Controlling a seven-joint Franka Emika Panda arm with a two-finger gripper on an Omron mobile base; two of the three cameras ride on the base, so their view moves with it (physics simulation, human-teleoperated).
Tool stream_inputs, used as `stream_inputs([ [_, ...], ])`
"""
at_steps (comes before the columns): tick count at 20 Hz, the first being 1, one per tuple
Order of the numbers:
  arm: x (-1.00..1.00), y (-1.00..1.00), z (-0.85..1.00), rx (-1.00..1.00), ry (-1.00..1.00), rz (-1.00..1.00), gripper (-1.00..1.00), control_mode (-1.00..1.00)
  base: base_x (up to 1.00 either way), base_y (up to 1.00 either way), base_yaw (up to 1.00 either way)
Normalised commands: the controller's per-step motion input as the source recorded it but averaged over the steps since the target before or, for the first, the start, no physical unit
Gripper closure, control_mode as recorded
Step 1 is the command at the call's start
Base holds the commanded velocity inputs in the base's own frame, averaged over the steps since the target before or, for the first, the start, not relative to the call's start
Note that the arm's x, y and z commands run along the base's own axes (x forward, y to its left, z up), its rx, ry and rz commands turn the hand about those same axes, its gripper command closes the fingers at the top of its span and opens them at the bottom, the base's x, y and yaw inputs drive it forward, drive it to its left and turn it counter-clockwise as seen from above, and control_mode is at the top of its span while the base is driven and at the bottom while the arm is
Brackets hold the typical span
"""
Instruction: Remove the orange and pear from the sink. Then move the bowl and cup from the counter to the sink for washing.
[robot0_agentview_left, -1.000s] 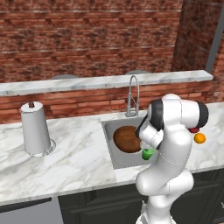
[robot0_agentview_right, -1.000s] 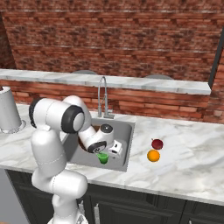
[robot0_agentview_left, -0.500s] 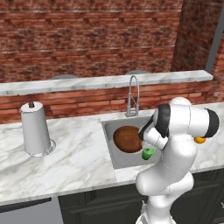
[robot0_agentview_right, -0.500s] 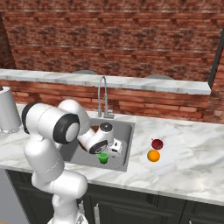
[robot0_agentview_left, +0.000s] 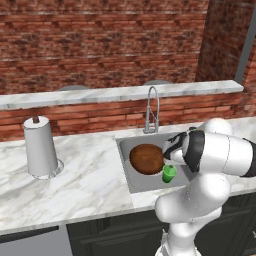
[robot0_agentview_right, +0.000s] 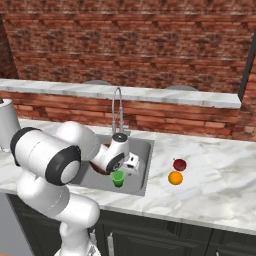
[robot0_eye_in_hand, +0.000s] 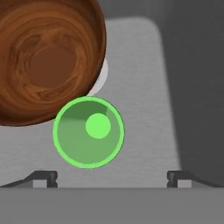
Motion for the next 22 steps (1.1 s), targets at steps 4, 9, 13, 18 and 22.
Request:
stream_inputs([
  [4,-0.09,0.00,0.38,0.00,0.05,0.03,-1.00,-1.00,0.00,0.00,0.00],
  [9,-0.17,-0.01,0.38,0.00,0.07,0.04,-1.00,-1.00,0.00,0.00,0.00],
  [13,-0.15,-0.04,0.33,0.00,0.11,0.08,-1.00,-1.00,0.00,0.00,0.00],
  [18,-0.20,-0.09,0.29,0.00,0.08,0.10,-1.00,-1.00,0.00,0.00,0.00],
  [22,-0.21,-0.04,0.25,-0.01,0.11,0.08,-1.00,-1.00,0.00,0.00,0.00],
])
